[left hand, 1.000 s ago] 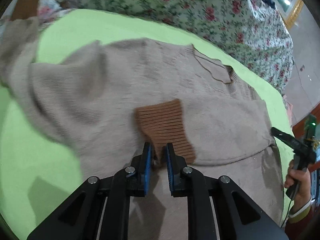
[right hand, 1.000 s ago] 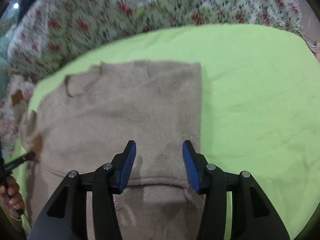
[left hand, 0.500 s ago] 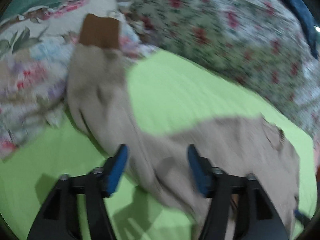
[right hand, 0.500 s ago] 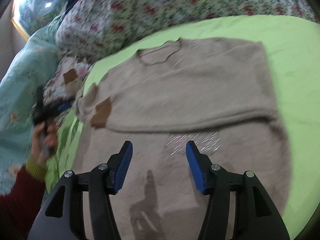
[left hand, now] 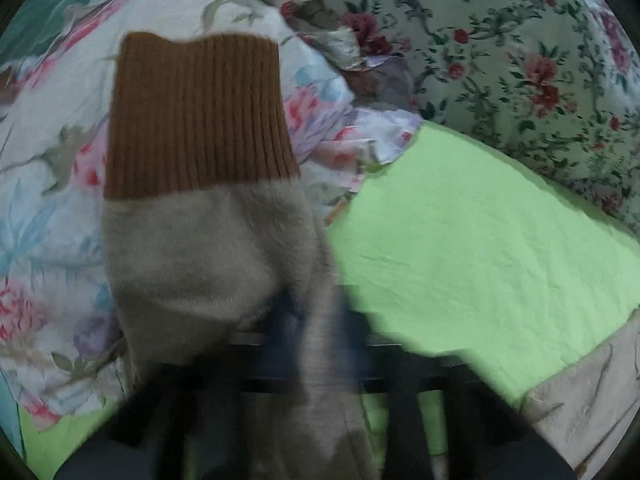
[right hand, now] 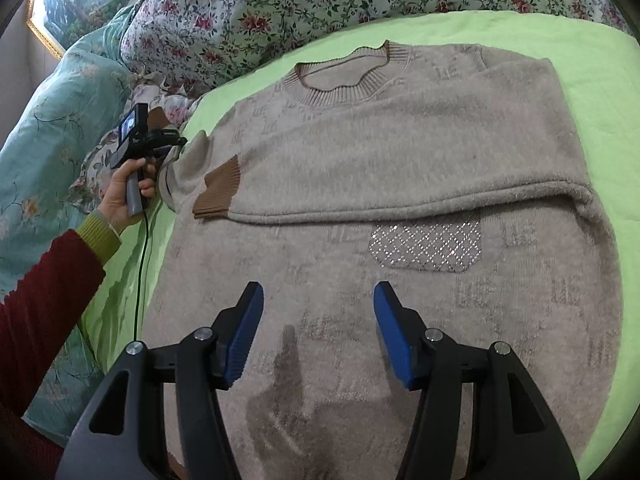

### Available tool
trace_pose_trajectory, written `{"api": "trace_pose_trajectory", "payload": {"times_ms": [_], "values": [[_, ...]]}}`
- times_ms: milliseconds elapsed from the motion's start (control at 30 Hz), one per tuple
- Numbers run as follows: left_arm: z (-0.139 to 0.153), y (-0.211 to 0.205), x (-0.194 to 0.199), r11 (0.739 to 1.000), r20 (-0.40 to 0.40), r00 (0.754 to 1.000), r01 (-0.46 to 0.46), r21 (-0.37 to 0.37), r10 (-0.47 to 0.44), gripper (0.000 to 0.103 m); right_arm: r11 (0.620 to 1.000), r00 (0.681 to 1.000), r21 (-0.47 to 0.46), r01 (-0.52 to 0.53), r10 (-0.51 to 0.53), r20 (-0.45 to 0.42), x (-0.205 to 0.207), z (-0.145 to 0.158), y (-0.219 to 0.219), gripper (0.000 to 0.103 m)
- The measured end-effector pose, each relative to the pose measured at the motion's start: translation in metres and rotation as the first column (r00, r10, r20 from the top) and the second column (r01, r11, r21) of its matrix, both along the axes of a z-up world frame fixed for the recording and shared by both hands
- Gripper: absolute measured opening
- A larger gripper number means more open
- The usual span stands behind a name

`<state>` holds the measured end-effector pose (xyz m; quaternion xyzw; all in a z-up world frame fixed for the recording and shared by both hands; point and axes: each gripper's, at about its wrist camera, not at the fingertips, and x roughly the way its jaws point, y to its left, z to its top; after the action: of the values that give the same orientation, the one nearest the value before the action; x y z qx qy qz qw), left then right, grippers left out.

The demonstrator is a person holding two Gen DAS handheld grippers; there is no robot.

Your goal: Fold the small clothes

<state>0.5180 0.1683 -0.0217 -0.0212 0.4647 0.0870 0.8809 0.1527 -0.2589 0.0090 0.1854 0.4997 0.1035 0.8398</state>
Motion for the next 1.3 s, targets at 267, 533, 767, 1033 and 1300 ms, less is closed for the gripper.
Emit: {"api": "trace_pose_trajectory", "payload": {"times_ms": [267, 533, 767, 1033, 1300], "values": [[0.042, -0.035, -0.064, 0.983, 0.13, 0.984, 0.14, -0.12, -0.125, 0.004, 1.0, 0.999, 0.02, 0.004, -0.005, 0.045, -0.009, 0.015, 0.001, 0.059], [0.089, -0.115, -0.156, 0.898, 0.275, 0.921, 0.349, -0.267, -0.277, 0.004, 0.997, 0.995, 0.049, 0.062, -0.066, 0.078, -0.023, 0.025, -0.016, 0.059], [0.08, -0.227, -0.222, 0.781, 0.319, 0.807, 0.576, -0.242, -0.497, 0.005, 0.988, 0.986, 0.063, 0.139, -0.144, 0.087, -0.034, 0.026, -0.043, 0.059], [0.01, -0.313, -0.241, 0.711, 0.162, 0.729, 0.685, -0.16, -0.665, 0.008, 0.978, 0.978, 0.071, 0.194, -0.198, 0.067, -0.027, 0.017, -0.066, 0.059], [0.0, -0.285, -0.268, 0.719, 0.131, 0.739, 0.673, -0.176, -0.66, 0.034, 0.984, 0.981, 0.095, 0.153, -0.162, 0.104, 0.016, 0.028, -0.057, 0.059]]}}
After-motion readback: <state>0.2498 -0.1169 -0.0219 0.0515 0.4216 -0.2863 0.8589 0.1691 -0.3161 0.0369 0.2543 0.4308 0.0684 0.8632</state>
